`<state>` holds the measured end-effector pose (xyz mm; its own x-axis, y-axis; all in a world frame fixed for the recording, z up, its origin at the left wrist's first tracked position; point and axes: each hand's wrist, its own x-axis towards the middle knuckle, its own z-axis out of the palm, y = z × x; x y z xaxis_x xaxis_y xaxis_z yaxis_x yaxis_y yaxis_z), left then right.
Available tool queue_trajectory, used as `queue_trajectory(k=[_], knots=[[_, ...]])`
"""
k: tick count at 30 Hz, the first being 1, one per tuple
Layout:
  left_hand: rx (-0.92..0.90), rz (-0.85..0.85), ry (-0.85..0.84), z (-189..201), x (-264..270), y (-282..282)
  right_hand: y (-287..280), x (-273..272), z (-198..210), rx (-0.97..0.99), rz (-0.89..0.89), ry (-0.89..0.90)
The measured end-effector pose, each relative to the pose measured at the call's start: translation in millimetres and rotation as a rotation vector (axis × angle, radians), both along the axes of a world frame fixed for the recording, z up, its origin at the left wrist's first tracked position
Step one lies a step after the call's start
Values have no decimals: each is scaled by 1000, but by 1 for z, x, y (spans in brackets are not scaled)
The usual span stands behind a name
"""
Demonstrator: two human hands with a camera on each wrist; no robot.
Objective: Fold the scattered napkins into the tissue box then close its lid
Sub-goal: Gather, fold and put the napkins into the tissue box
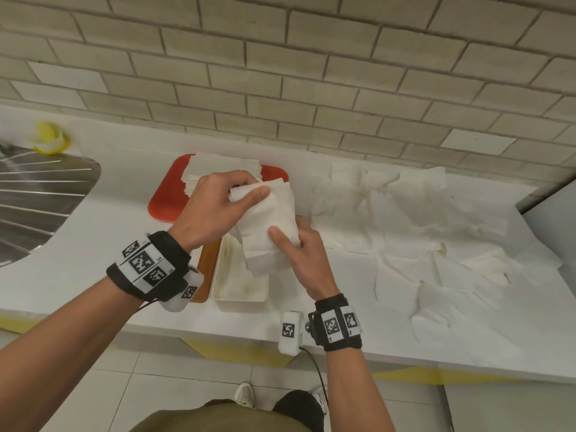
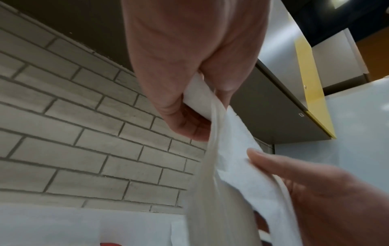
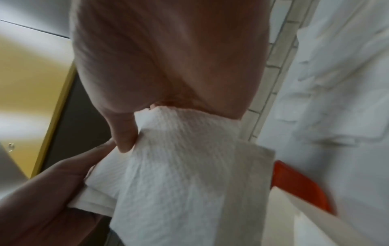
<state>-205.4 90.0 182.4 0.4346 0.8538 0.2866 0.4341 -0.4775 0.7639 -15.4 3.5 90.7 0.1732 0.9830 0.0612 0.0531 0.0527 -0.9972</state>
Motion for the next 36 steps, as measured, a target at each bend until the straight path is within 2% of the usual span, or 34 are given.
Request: queue_trajectory(k=[5, 9, 13, 16, 18, 25, 27, 30, 34, 36], knots=[[-18, 96, -30, -6, -8, 10, 2, -26, -11, -68, -3, 182], [62, 253, 105, -13, -28, 29, 11, -52, -33, -132, -96, 146], [50, 282, 228, -23, -54, 44, 28, -70, -62, -256, -172, -44], [81, 240, 308, -31, -68, 47, 42, -79, -76, -415, -157, -222], [87, 209, 342, -39, -73, 48, 48, -84, -84, -495, -140, -257], [-7, 191, 324, -58, -82, 51, 40, -72, -80, -488, -122, -368], [21, 201, 301, -49, -86, 52, 42, -73, -80, -543, -115, -460], [85, 200, 277, -15, -92, 54, 47, -85, -87, -577, -77, -665], [96, 152, 286, 21, -91, 53, 45, -101, -88, -436, 1, -887], [81, 114, 282, 29, -89, 50, 42, -98, -67, -375, 14, -929]])
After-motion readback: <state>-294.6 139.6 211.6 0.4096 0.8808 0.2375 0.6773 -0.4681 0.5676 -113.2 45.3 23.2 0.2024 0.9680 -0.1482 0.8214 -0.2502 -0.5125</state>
